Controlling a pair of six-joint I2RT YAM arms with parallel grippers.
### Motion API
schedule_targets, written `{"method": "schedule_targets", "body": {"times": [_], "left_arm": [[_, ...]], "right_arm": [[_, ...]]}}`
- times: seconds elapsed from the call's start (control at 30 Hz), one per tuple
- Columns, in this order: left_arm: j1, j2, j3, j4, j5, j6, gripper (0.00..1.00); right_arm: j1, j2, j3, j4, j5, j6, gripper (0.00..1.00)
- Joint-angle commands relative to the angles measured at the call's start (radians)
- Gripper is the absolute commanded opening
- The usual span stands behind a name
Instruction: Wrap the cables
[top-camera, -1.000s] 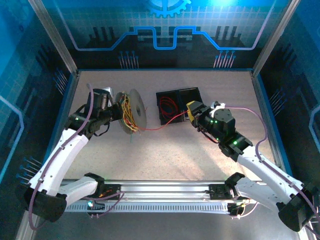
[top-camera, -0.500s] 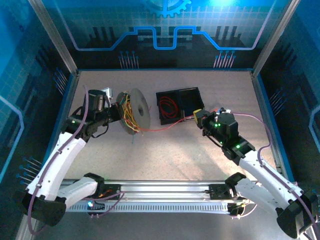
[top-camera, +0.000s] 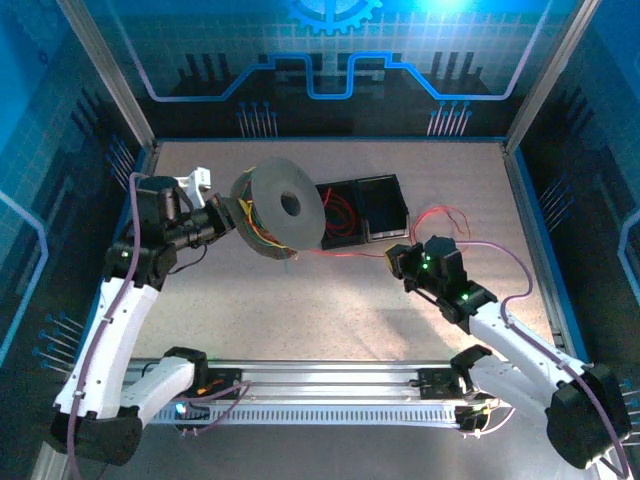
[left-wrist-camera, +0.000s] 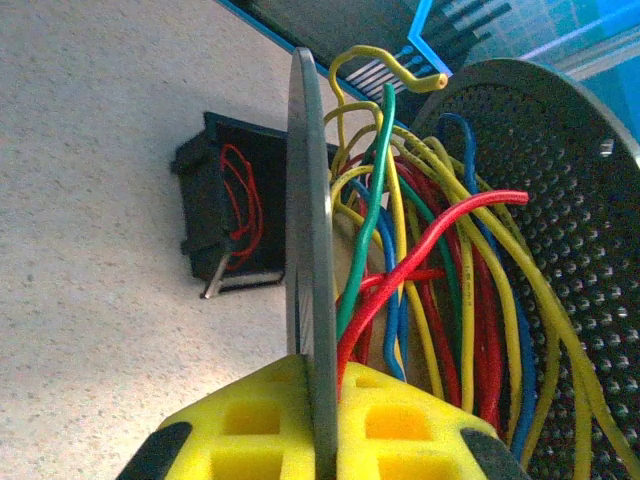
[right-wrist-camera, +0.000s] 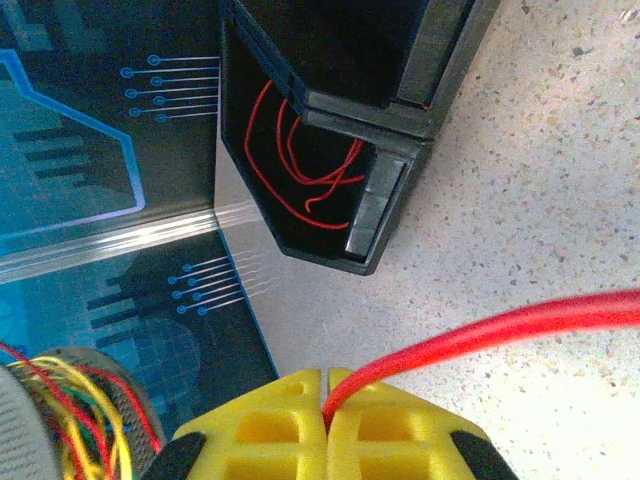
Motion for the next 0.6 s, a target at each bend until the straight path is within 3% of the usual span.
{"method": "schedule_targets", "body": {"times": [0.0,0.2,0.3,0.43,0.57], "left_arm": [[0.03,-0.036,0.083,0.157,0.146,-0.04,0.0],[0.028,-0.015,0.11,0.055,0.334,0.06,0.0],[0.014,-0.018,0.103,0.009,0.366,0.11,0.0],[-0.077,-0.019,0.118,-0.095,0.334,0.218,0.0],[-0.22,-0.018,0.113,-0.182,0.224,0.306,0.0]], "right_arm": [[-0.058,0.028,-0.004,-0.068,0.079,-0.093,0.0],[-0.181,0.193,0.103,0.019,-0.056,-0.226,0.0],[-0.211,0.299,0.183,0.084,-0.12,-0.312,0.0],[-0.238,0.443,0.319,0.118,-0.214,-0.409,0.0],[-0.249,0.588,0.49,0.166,-0.351,-0.494,0.0]]}}
